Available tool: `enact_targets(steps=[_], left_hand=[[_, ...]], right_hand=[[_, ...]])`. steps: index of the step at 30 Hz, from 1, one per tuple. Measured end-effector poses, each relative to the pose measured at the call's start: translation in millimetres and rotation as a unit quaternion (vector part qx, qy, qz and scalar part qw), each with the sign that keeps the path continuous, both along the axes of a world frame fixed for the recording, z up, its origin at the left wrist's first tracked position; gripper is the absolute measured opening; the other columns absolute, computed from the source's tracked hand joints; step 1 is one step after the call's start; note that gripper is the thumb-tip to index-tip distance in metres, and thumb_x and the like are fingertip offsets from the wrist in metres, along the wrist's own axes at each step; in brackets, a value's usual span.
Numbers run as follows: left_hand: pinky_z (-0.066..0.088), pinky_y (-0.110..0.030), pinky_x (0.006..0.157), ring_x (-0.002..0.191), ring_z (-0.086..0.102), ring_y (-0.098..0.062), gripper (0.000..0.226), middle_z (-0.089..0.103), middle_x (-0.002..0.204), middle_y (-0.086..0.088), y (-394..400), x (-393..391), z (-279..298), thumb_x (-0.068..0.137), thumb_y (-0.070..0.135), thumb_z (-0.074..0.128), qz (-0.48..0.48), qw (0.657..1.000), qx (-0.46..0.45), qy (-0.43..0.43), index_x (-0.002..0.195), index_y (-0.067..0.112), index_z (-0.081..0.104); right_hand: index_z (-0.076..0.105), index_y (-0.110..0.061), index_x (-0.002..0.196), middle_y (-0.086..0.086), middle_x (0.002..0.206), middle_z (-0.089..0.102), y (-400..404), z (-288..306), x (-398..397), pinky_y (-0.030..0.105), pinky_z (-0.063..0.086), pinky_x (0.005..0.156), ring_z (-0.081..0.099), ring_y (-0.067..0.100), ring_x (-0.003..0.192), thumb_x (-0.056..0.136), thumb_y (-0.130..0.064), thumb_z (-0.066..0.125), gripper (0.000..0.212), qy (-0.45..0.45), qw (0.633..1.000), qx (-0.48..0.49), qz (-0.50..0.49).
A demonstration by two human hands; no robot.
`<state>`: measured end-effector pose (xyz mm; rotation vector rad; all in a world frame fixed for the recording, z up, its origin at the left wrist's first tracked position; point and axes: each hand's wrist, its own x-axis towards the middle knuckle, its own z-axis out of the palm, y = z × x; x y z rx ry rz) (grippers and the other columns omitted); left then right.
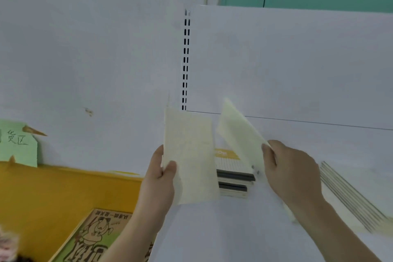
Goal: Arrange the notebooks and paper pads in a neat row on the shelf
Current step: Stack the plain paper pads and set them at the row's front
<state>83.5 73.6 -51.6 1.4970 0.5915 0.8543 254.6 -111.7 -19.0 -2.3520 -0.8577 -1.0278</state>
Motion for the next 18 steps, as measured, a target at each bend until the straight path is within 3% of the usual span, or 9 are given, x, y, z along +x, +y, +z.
enact_targets(steps=[2, 3, 6, 8, 11, 15, 18], left_hand=[[0.055, -0.049, 0.091, 0.099, 0.066, -0.018, 0.039, 0.071, 0.103, 0.012, -5, 4, 0, 0.106, 0.023, 0.042, -0.018, 1.000, -0.018, -0.014, 0.125, 0.055, 0.050], [0.054, -0.050, 0.093, 0.103, 0.066, -0.019, 0.039, 0.071, 0.107, 0.012, -10, 6, 0, 0.106, 0.023, 0.042, -0.031, 0.999, -0.035, -0.026, 0.124, 0.056, 0.051], [0.051, -0.049, 0.098, 0.116, 0.063, -0.018, 0.035, 0.065, 0.126, 0.009, -29, 16, 1, 0.105, 0.029, 0.045, -0.079, 0.992, -0.076, -0.058, 0.129, 0.054, 0.051], [0.049, -0.046, 0.102, 0.124, 0.057, -0.016, 0.036, 0.058, 0.136, 0.011, -43, 23, 0, 0.104, 0.040, 0.044, -0.100, 0.988, -0.094, -0.073, 0.137, 0.054, 0.044], [0.055, -0.034, 0.092, 0.110, 0.065, -0.005, 0.032, 0.067, 0.120, 0.017, -57, 27, 0, 0.103, 0.041, 0.043, -0.124, 0.985, -0.075, -0.097, 0.134, 0.048, 0.048], [0.057, -0.034, 0.087, 0.100, 0.069, -0.006, 0.027, 0.072, 0.108, 0.016, -77, 34, 2, 0.101, 0.027, 0.053, -0.153, 0.983, -0.018, -0.104, 0.120, 0.046, 0.053], [0.057, -0.035, 0.085, 0.099, 0.068, -0.004, 0.033, 0.070, 0.106, 0.020, -90, 46, 0, 0.102, 0.022, 0.051, -0.144, 0.984, -0.014, -0.105, 0.117, 0.051, 0.054]], right_hand=[[0.048, -0.018, 0.069, -0.004, 0.043, 0.035, 0, -1, -22, 0.025, 0.022, 0.042, 0.038, 0.020, 0.037, 0.096, -0.027, 0.045, 0.029, -0.040, 0.995, 0.086, 0.016], [0.056, -0.018, 0.075, -0.003, 0.047, 0.043, 4, -6, -35, 0.025, 0.025, 0.043, 0.044, 0.023, 0.041, 0.095, -0.029, 0.044, 0.026, -0.064, 0.992, 0.102, 0.027], [0.069, -0.011, 0.110, 0.006, 0.089, 0.072, 31, -40, -73, 0.031, 0.051, 0.063, 0.066, 0.023, 0.080, 0.094, -0.032, 0.044, 0.037, -0.085, 0.989, 0.085, 0.091], [0.064, -0.003, 0.122, 0.011, 0.119, 0.067, 43, -64, -91, 0.035, 0.057, 0.081, 0.066, 0.024, 0.105, 0.095, -0.031, 0.044, 0.043, -0.076, 0.989, 0.057, 0.115], [0.055, -0.004, 0.133, 0.011, 0.139, 0.053, 38, -76, -95, 0.039, 0.051, 0.095, 0.053, 0.023, 0.126, 0.096, -0.031, 0.043, 0.048, -0.037, 0.989, 0.031, 0.137], [0.042, -0.012, 0.144, 0.001, 0.153, 0.036, 15, -74, -98, 0.041, 0.040, 0.106, 0.031, 0.018, 0.142, 0.092, -0.032, 0.042, 0.056, 0.010, 0.982, -0.013, 0.188], [0.042, -0.011, 0.144, 0.000, 0.155, 0.032, -20, -73, -82, 0.040, 0.037, 0.109, 0.027, 0.016, 0.144, 0.095, -0.031, 0.039, 0.053, 0.032, 0.977, -0.014, 0.211]])
